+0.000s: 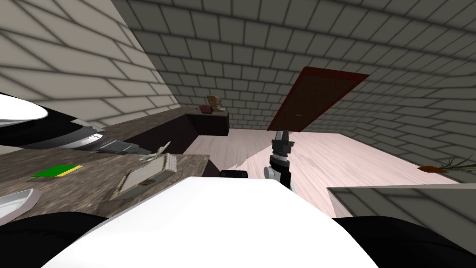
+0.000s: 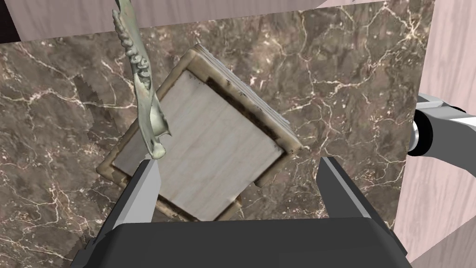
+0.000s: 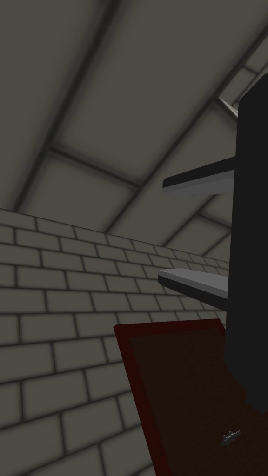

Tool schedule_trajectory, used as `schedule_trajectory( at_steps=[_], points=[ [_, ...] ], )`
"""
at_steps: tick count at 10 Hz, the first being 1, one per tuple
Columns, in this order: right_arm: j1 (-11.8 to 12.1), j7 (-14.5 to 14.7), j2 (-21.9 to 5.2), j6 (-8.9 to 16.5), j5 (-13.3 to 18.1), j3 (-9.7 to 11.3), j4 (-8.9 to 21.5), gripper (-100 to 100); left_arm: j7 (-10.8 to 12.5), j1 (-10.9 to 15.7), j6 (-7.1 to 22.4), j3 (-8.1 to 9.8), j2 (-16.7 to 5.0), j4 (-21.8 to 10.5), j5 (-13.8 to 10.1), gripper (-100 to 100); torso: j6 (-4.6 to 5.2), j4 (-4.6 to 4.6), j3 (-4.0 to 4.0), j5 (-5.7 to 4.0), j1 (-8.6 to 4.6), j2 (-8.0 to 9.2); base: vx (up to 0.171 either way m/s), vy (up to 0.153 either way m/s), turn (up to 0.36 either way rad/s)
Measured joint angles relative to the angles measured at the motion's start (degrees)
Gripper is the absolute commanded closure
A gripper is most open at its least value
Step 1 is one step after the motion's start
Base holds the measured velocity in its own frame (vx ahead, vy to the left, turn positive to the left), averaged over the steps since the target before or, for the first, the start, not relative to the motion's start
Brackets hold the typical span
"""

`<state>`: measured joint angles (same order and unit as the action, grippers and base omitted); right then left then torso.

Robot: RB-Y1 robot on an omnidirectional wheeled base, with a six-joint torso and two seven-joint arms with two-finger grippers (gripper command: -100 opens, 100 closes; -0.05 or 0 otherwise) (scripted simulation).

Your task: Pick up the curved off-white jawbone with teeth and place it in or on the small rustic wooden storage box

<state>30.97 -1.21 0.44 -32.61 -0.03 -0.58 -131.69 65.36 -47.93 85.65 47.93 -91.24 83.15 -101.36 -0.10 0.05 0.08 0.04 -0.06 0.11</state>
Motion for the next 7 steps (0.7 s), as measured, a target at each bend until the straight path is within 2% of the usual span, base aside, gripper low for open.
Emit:
schedule_trajectory(
  at_steps=[6, 7],
  points=[
    [0.0, 0.0, 0.0, 0.0, 0.0, 0.0, 0.0, 0, 0.0, 0.0, 0.0, -0.02, 0.0, 0.0, 0.0, -100, 0.0, -0.02, -0.04, 0.0, 0.0, -0.06, -0.005, 0.003, 0.014],
    [0.0, 0.0, 0.0, 0.0, 0.0, 0.0, 0.0, 0, 0.7, 0.1, 0.2, 0.3, -1.6, 0.0, -1.0, -100, 0.0, -0.02, -0.06, 0.0, 0.06, -0.1, 0.013, 0.013, 0.051]
  ],
)
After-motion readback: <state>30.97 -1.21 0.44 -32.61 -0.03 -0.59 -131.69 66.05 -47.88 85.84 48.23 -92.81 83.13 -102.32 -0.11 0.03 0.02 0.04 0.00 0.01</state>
